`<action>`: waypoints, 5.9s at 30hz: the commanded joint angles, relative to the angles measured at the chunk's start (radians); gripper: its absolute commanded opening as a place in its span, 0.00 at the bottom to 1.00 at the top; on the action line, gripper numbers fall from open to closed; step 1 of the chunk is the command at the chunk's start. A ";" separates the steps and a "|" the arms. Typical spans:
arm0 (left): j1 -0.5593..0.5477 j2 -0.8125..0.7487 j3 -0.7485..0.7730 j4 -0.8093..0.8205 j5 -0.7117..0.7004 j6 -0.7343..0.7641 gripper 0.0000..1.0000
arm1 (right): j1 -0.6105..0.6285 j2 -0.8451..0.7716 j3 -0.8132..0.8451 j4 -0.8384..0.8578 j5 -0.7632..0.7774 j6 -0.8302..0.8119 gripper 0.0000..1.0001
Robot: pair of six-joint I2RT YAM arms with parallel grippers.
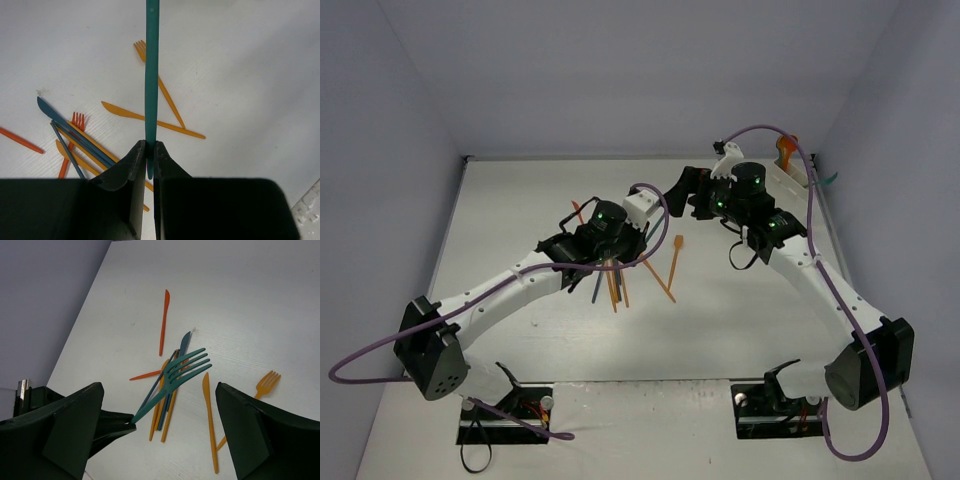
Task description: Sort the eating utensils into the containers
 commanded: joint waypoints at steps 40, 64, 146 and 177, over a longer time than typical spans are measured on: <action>-0.007 -0.077 -0.118 0.053 -0.160 -0.142 0.78 | -0.364 -0.127 0.058 0.165 0.283 -0.060 0.00; 0.082 -0.141 -0.258 0.021 -0.167 -0.221 0.94 | -0.732 0.289 0.124 0.684 0.322 -0.044 0.00; 0.188 -0.193 -0.220 -0.107 -0.127 -0.272 0.94 | 0.079 0.231 0.058 -0.175 0.473 -0.083 0.74; 0.201 -0.287 -0.311 -0.153 -0.134 -0.309 0.94 | 0.113 0.703 0.236 -0.178 0.662 0.157 0.50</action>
